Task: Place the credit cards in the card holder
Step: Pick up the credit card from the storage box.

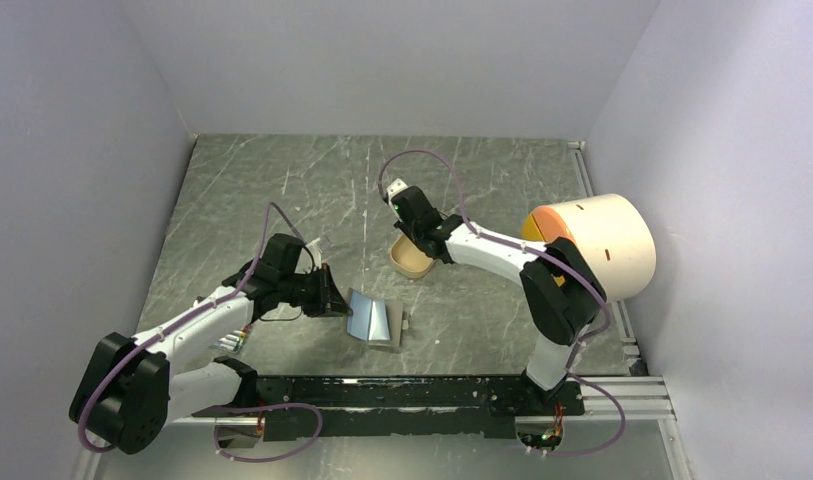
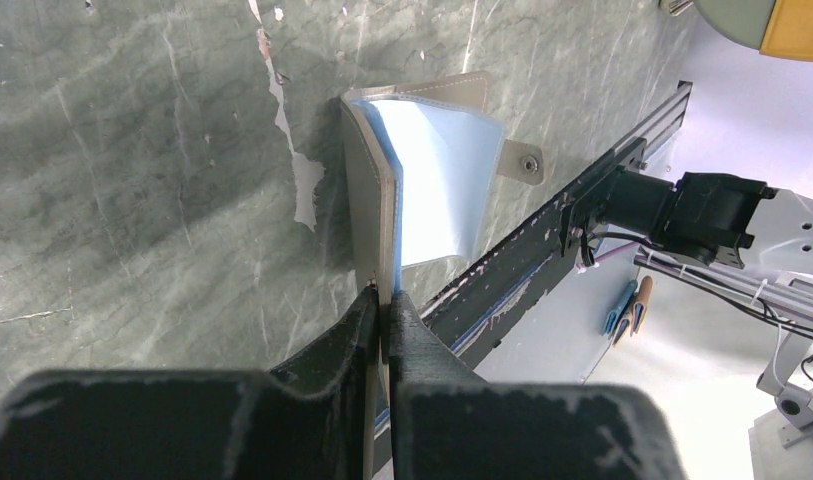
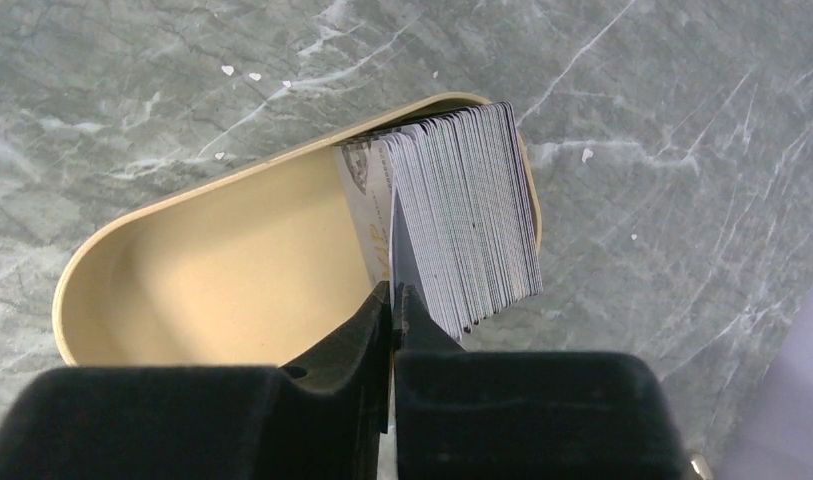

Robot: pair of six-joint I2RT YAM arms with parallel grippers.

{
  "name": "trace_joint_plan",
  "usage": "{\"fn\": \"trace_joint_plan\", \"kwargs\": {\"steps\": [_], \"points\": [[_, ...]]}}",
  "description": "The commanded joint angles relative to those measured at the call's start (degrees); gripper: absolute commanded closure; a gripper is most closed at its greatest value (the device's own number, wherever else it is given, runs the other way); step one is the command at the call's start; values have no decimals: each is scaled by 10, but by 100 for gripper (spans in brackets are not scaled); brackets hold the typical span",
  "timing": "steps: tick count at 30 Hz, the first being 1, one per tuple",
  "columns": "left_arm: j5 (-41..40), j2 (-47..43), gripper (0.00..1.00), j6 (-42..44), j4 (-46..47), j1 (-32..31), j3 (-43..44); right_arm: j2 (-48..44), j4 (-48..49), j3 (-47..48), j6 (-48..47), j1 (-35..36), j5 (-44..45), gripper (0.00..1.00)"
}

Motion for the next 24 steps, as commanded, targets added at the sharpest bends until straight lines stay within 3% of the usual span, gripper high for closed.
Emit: {"fn": "trace_joint_plan", "kwargs": {"steps": [1,12,18,24], "points": [[17,2,91,1,7,-5,11,-29,-30,22,5,3,-2,97],[-2,0,91,-17,21,-4,0,-103,-100,46,61,7,-79,100],[-3,-6,91,-57,85,-4,-31,-188,-86,16,200,9,-203,100],[-17,9,91,-74,121,-5,-43,-267,31,-92,392,47,-307,100]]}}
